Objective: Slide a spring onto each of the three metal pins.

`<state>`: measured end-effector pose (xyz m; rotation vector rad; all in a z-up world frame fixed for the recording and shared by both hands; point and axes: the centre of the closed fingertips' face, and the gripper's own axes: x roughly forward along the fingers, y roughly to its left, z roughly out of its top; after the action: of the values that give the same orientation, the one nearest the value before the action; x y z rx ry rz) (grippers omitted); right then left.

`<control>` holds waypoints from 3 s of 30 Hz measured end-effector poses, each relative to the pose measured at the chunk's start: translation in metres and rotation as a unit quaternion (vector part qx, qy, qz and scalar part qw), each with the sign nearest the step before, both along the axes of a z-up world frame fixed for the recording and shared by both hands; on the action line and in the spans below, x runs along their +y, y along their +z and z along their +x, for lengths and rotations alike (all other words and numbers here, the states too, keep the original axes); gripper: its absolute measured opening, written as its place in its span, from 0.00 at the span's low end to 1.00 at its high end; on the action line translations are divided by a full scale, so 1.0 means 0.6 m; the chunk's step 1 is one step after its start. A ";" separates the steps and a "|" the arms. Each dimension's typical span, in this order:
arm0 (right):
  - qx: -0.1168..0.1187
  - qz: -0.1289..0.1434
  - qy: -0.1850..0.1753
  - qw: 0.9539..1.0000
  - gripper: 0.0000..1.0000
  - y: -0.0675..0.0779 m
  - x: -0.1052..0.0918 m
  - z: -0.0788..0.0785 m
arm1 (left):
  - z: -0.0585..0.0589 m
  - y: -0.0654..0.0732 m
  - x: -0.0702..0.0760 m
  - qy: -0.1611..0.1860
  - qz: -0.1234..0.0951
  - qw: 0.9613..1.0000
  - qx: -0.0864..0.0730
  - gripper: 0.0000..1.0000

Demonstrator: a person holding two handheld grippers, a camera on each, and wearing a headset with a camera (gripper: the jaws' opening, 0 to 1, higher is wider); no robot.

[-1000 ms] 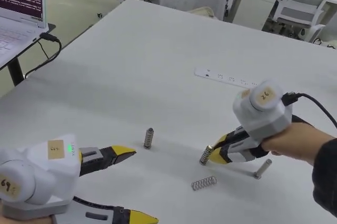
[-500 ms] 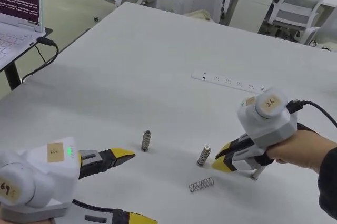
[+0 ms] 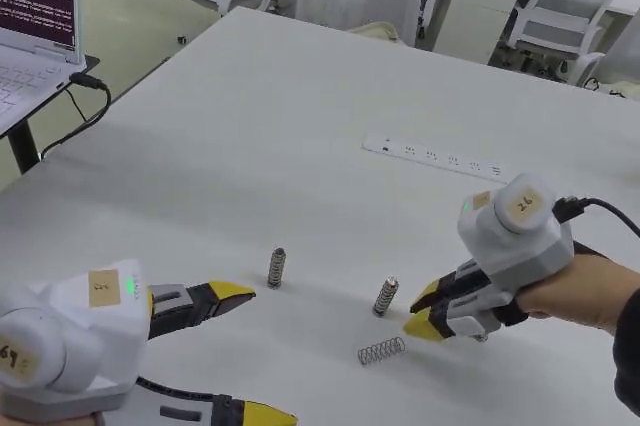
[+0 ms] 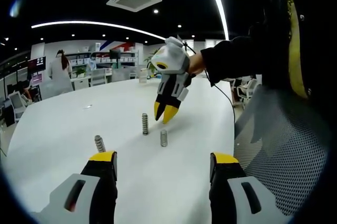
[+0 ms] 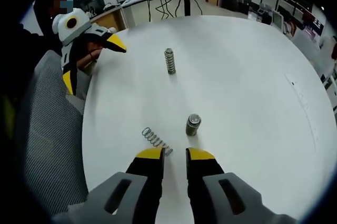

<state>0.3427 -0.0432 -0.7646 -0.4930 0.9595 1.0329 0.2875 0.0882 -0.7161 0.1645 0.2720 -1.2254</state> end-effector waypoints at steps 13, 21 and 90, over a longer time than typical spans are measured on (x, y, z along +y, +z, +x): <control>0.007 -0.019 0.050 0.999 0.15 -0.025 0.016 -0.018 | 0.000 -0.002 0.003 0.005 0.000 1.000 0.002 0.66; 0.009 -0.020 0.075 0.997 0.14 -0.035 0.027 -0.024 | 0.000 -0.003 0.002 0.005 0.000 1.000 0.004 0.65; -0.019 -0.047 0.222 0.974 0.08 0.068 0.151 -0.113 | -0.014 0.011 -0.038 -0.051 0.014 0.998 -0.038 0.20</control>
<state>0.2748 0.0477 -0.7235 -0.8293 0.8859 1.3766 0.2789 0.0652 -0.7097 0.2512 0.2173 -1.3140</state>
